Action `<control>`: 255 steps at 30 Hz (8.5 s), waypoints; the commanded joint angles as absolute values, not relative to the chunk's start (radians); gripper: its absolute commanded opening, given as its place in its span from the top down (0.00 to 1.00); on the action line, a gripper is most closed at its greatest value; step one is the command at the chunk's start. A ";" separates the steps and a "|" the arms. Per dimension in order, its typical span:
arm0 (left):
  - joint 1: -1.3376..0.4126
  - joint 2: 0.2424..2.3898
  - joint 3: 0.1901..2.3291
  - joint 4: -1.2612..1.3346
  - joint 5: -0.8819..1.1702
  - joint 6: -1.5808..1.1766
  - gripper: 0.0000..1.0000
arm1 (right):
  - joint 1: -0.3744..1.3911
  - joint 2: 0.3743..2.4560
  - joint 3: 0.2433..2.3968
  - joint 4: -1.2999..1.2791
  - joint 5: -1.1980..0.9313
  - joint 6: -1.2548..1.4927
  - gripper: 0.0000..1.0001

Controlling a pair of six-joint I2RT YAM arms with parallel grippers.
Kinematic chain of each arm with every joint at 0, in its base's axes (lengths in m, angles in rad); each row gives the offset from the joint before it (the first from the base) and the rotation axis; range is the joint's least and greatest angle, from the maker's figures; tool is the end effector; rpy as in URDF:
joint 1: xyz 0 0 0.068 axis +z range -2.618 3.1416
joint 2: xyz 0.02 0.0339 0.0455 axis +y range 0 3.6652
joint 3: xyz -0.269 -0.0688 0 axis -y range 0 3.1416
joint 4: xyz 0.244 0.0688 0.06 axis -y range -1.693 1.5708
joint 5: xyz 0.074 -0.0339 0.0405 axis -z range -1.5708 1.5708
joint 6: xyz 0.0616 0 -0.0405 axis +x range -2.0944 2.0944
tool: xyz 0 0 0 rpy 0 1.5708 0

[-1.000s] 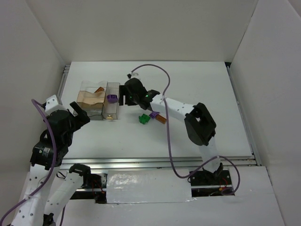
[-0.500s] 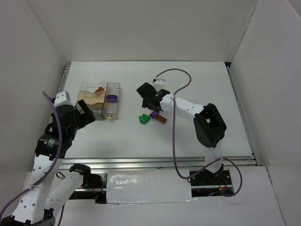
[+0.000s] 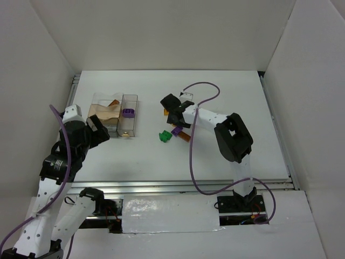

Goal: Sort the legos into containers by color

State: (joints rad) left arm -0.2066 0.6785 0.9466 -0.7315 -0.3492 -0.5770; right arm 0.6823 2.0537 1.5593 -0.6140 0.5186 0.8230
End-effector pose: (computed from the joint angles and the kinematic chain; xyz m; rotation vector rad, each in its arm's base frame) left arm 0.1491 -0.0097 0.3459 -0.5813 1.9212 -0.1457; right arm 0.3647 0.2569 0.1747 0.3259 2.4412 -0.0804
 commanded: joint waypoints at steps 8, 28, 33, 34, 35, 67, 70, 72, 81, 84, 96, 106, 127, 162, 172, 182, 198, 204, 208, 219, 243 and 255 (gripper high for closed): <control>-0.212 0.680 0.951 -0.689 -0.337 -0.555 0.01 | 0.687 2.072 1.525 -0.548 0.482 0.871 0.28; -0.212 0.693 0.951 -0.686 -0.325 -0.551 0.01 | 0.686 2.108 1.531 -0.502 0.396 0.790 0.49; -0.212 0.695 0.951 -0.684 -0.324 -0.549 0.01 | 0.684 2.125 1.562 -0.526 0.385 0.772 0.48; -0.212 0.696 0.951 -0.684 -0.324 -0.549 0.00 | 0.686 2.126 1.565 -0.529 0.384 0.770 0.51; -0.212 0.696 0.951 -0.686 -0.322 -0.549 0.00 | 0.686 2.126 1.565 -0.525 0.385 0.770 0.54; -0.210 0.660 0.968 -0.722 -0.429 -0.594 0.01 | 0.885 2.051 1.753 -0.095 0.304 0.626 1.00; -0.210 0.649 0.971 -0.729 -0.449 -0.601 0.00 | 0.894 2.149 1.882 -0.112 0.284 0.630 1.00; -0.207 0.646 0.971 -0.730 -0.454 -0.603 0.00 | 0.894 2.216 1.936 -0.123 0.273 0.649 1.00; -0.204 0.643 0.966 -0.713 -0.428 -0.589 0.00 | 0.894 2.379 2.106 -0.126 0.160 0.631 0.77; -0.203 0.644 0.965 -0.713 -0.428 -0.588 0.01 | 0.894 2.376 2.103 -0.114 0.123 0.620 0.38; -0.192 0.649 0.960 -0.690 -0.396 -0.555 0.00 | 0.853 2.007 1.681 -0.077 0.239 0.618 0.26; -0.202 0.847 0.971 -0.623 -0.129 -0.535 0.01 | 0.808 1.412 1.161 -0.297 0.425 0.704 0.16; -0.686 1.814 1.420 -0.680 -0.520 -1.025 0.02 | 0.810 0.874 0.891 -0.489 0.371 0.733 0.08; -0.719 1.870 1.321 -0.581 -0.517 -1.065 0.44 | 0.810 0.842 0.813 -0.419 0.307 0.695 0.08; -0.719 1.830 1.264 -0.517 -0.492 -1.057 0.35 | 0.810 0.842 0.802 -0.414 0.298 0.687 0.08; -0.721 1.752 1.204 -0.485 -0.511 -1.062 0.37 | 0.810 0.859 0.796 -0.400 0.272 0.680 0.08; -0.719 1.818 1.207 -0.492 -0.520 -1.066 0.41 | 0.810 0.859 0.796 -0.399 0.270 0.676 0.08; -0.719 1.804 1.177 -0.489 -0.535 -1.091 0.46 | 0.810 0.861 0.796 -0.399 0.270 0.675 0.08; -0.719 1.825 1.184 -0.495 -0.540 -1.085 0.47 | 0.808 0.867 0.796 -0.396 0.268 0.675 0.08; -0.693 1.821 1.144 -0.488 -0.549 -1.098 0.70 | 0.810 0.876 0.799 -0.397 0.265 0.669 0.08; -0.132 1.448 1.230 -0.756 -0.654 -1.267 1.00 | 0.810 0.934 0.819 -0.339 0.212 0.646 0.08; -0.014 1.543 1.249 -0.508 -0.534 -1.141 1.00 | 0.811 0.894 0.781 -0.351 0.218 0.650 0.08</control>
State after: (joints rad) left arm -0.0303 1.5032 1.2030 -0.6079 -0.5632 -1.1851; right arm 0.8028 0.9089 0.7944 -0.3809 0.2195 0.6598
